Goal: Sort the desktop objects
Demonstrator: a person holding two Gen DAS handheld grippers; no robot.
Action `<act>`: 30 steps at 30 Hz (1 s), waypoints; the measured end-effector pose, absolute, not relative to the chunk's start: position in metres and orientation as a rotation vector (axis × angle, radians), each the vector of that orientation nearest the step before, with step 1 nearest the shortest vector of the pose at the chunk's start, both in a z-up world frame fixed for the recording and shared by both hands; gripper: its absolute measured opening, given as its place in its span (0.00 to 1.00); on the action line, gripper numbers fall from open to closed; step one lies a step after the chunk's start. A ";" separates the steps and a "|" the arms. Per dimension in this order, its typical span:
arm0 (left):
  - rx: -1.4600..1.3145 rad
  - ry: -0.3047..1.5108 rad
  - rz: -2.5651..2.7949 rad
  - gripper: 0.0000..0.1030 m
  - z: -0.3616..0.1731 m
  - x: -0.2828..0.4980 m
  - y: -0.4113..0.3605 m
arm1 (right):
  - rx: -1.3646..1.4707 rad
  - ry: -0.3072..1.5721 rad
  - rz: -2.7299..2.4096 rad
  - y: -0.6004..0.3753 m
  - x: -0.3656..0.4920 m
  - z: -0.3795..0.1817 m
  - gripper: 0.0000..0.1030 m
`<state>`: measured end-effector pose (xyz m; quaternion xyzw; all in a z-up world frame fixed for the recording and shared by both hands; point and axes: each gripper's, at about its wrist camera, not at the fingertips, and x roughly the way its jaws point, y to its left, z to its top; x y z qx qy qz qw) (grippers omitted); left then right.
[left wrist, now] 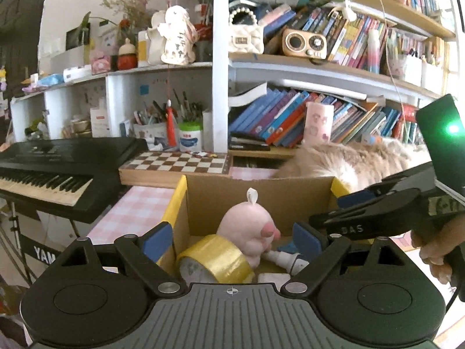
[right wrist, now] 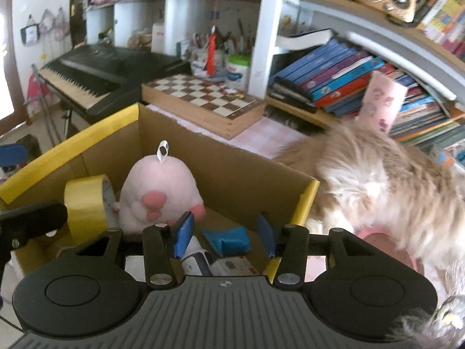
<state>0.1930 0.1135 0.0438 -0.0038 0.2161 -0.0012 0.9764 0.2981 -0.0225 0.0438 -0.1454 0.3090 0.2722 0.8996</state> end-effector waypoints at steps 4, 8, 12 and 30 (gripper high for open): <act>0.001 0.427 -0.020 0.89 0.046 0.180 0.110 | -0.261 0.606 0.532 -0.034 0.281 0.051 0.44; 0.010 0.412 -0.036 0.89 0.048 0.163 0.106 | -0.239 0.565 0.489 -0.044 0.261 0.059 0.45; 0.002 0.399 -0.048 0.89 0.050 0.146 0.106 | -0.201 0.552 0.440 -0.056 0.242 0.063 0.45; -0.062 0.426 -0.056 0.89 0.038 0.040 0.099 | -0.067 0.578 0.239 -0.099 0.102 0.045 0.45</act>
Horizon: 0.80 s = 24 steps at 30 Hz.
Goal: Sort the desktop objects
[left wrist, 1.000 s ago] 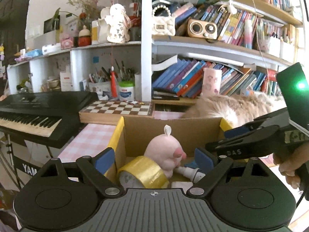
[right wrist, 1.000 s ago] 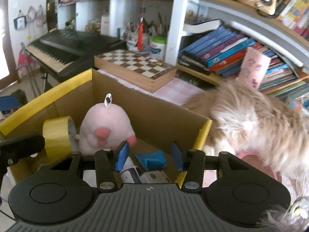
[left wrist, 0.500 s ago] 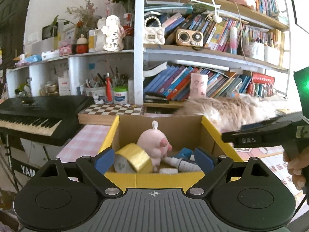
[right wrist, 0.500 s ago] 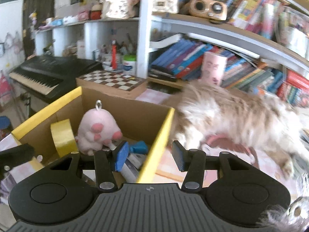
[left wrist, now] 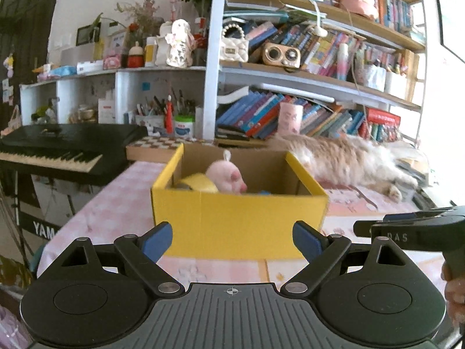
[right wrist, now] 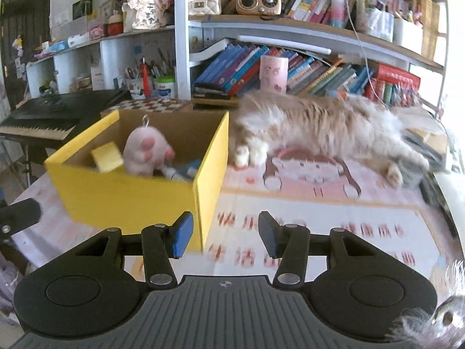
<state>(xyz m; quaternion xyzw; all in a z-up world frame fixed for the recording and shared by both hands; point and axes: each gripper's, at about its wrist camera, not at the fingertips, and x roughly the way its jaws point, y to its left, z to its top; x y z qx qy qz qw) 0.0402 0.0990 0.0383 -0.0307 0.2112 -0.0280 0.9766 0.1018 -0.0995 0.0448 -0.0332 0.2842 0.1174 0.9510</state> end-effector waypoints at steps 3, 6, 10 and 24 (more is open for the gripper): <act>-0.040 0.436 -0.071 0.89 0.035 0.027 0.094 | -0.060 0.596 0.234 -0.101 0.075 0.039 0.45; -0.024 0.439 -0.084 0.89 0.032 0.017 0.093 | -0.051 0.614 0.219 -0.105 0.051 0.034 0.45; 0.000 0.443 -0.086 0.89 0.028 0.007 0.090 | -0.017 0.638 0.182 -0.112 0.024 0.024 0.45; 0.094 0.477 -0.134 0.95 0.021 -0.004 0.076 | 0.014 0.636 0.097 -0.118 -0.008 0.018 0.48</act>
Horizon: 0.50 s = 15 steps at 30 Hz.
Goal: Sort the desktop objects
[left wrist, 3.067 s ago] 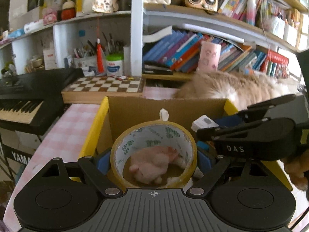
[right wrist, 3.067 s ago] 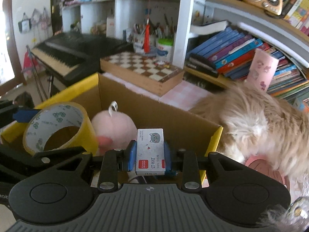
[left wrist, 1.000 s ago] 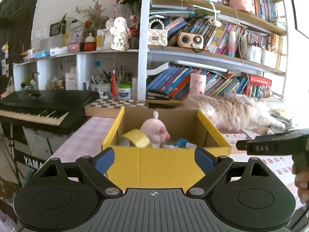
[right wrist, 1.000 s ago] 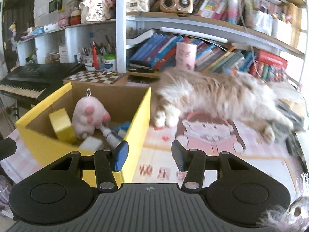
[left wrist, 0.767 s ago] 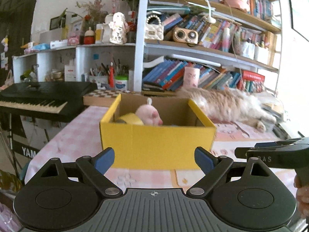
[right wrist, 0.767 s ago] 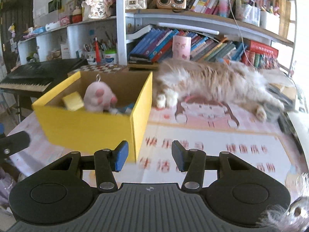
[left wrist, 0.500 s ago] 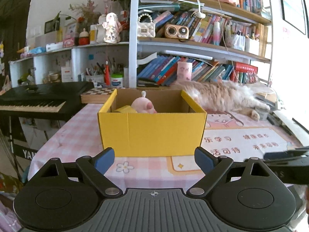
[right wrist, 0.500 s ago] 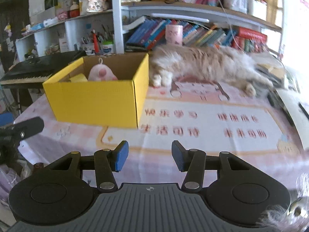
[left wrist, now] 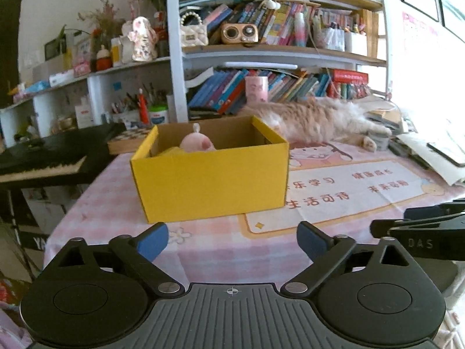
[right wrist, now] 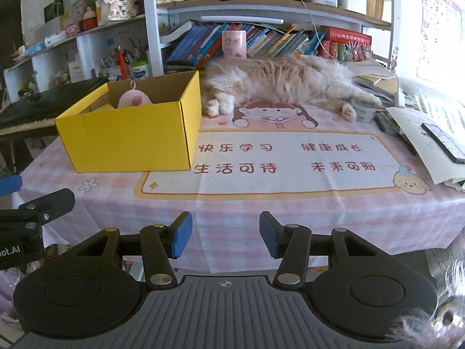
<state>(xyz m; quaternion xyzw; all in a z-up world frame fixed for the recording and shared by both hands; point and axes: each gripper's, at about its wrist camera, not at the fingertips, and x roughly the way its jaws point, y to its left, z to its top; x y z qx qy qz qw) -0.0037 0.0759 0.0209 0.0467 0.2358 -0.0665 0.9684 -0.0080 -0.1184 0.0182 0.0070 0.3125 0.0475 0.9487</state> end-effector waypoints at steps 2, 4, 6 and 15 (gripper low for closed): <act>0.085 0.480 -0.120 0.95 0.021 -0.001 0.078 | 0.000 0.625 0.100 -0.117 -0.009 0.020 0.48; 0.072 0.489 -0.112 0.95 0.021 0.001 0.079 | -0.014 0.613 0.104 -0.116 -0.010 0.021 0.50; 0.058 0.494 -0.109 0.95 0.021 0.001 0.080 | -0.025 0.607 0.106 -0.115 -0.011 0.022 0.52; 0.056 0.492 -0.182 0.99 0.021 0.001 0.071 | -0.021 0.635 0.077 -0.123 -0.011 0.020 0.60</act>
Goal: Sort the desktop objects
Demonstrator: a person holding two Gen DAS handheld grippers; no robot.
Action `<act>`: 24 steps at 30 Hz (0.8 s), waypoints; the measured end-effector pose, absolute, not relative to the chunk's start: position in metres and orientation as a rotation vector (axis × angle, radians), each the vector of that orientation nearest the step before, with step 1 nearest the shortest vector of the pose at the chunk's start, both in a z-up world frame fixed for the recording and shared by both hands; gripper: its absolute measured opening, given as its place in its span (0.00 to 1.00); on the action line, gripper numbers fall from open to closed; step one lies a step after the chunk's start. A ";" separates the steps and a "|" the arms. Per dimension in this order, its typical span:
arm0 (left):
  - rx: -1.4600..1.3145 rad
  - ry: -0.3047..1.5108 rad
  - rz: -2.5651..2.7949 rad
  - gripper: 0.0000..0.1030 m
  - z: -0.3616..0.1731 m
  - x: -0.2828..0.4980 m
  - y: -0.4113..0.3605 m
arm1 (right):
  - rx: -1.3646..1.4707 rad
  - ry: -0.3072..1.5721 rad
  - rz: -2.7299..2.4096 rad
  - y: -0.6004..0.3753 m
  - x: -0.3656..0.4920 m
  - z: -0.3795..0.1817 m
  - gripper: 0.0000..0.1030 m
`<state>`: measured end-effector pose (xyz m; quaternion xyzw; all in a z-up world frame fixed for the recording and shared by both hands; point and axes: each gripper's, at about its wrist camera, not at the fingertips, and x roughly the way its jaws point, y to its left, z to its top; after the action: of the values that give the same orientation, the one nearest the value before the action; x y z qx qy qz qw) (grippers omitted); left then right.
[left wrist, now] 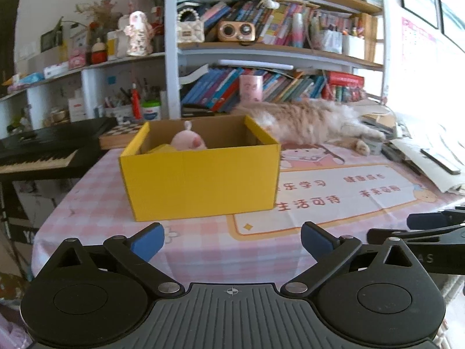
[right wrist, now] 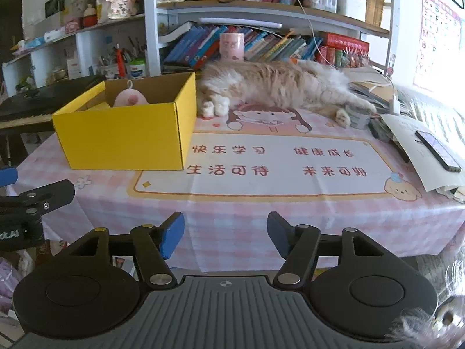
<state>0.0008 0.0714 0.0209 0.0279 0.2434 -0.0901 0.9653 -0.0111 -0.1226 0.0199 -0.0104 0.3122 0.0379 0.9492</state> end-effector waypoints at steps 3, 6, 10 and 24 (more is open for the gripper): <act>0.070 0.507 -0.195 0.99 0.019 0.003 0.067 | -0.027 0.640 0.074 -0.123 -0.011 0.019 0.64; 0.079 0.531 -0.224 0.99 0.018 0.007 0.064 | -0.027 0.640 0.072 -0.123 -0.011 0.019 0.69; 0.099 0.530 -0.228 1.00 0.018 0.007 0.059 | -0.024 0.643 0.065 -0.125 -0.009 0.018 0.75; 0.074 0.556 -0.210 1.00 0.016 0.013 0.055 | -0.038 0.646 0.040 -0.133 -0.009 0.021 0.79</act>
<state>0.0132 0.0551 0.0163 0.0366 0.2740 -0.1035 0.9555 -0.0088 -0.1329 0.0205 -0.0185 0.3175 0.0195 0.9479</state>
